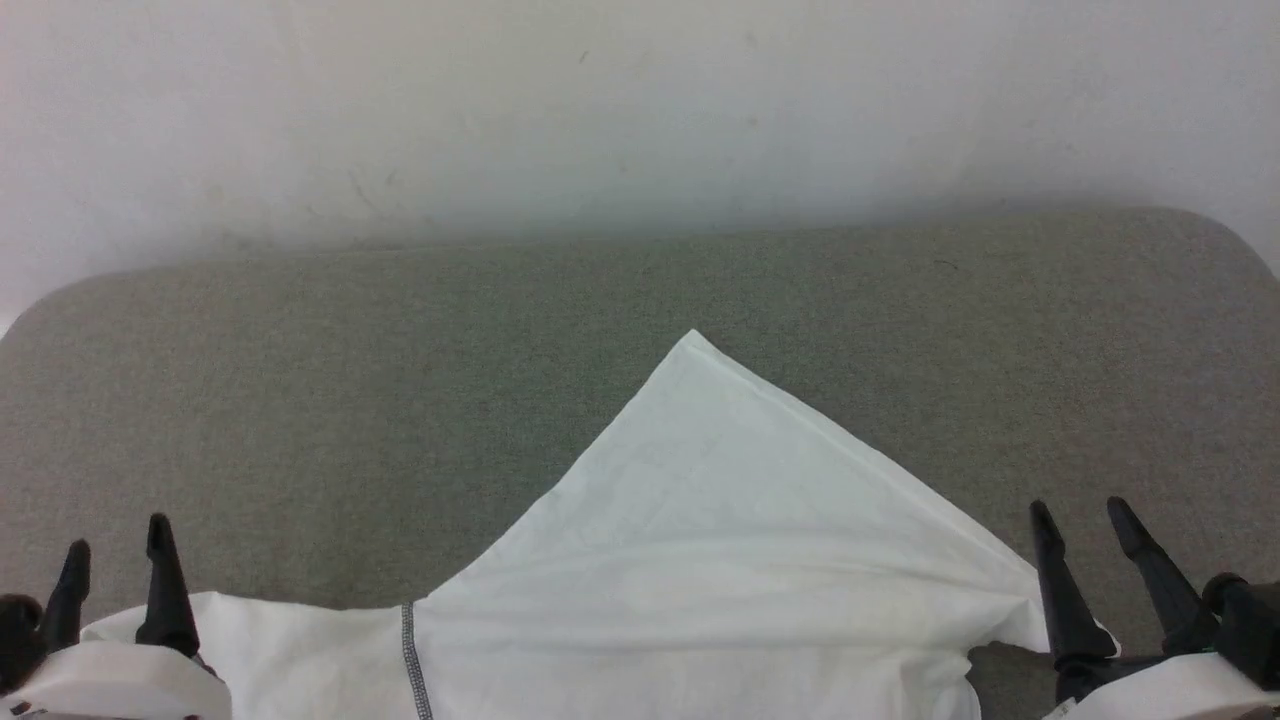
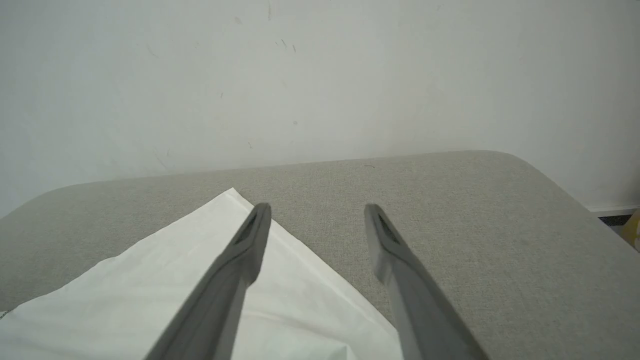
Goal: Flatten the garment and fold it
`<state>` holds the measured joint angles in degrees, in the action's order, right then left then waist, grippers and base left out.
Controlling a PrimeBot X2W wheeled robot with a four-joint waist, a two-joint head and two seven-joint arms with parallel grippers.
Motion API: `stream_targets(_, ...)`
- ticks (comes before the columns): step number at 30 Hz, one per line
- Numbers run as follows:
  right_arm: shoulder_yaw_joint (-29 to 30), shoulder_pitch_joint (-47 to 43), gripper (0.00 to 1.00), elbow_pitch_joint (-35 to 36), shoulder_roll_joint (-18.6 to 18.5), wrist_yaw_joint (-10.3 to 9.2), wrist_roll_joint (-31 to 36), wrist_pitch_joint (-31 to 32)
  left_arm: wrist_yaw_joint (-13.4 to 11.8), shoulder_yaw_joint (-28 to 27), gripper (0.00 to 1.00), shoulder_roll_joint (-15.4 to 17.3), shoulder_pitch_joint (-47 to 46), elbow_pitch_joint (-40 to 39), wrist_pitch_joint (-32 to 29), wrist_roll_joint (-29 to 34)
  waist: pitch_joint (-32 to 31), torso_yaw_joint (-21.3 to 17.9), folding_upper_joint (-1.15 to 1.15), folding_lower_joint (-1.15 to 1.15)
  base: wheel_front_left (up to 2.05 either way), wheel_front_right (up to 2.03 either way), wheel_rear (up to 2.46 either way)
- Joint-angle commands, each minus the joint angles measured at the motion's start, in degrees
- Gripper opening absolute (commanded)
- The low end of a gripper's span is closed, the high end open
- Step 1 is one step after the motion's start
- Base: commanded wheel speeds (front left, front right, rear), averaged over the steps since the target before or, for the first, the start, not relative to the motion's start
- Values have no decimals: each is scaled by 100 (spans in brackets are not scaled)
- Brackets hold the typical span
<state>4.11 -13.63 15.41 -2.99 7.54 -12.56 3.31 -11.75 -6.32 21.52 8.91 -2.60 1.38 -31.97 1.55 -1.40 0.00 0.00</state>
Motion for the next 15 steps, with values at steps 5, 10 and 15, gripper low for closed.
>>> stream_targets(5, 12, -63, 100, -17, 12, -5, 71, 90, 213, 485, 100, -13, -178, -262, 607, 568, -253, -3, 0, 0, 0, 0, 0)
stream_targets(10, 8, -171, 100, -110, 12, -5, 25, 327, 310, 998, 100, -179, -135, -461, 1040, 997, -400, -33, 0, 0, 0, 0, 0)
stream_targets(15, -83, -161, 100, -557, 9, -5, -18, 961, 365, 1303, 100, -463, 100, -407, 1242, 1114, -442, -40, 0, 0, 0, 0, 0)
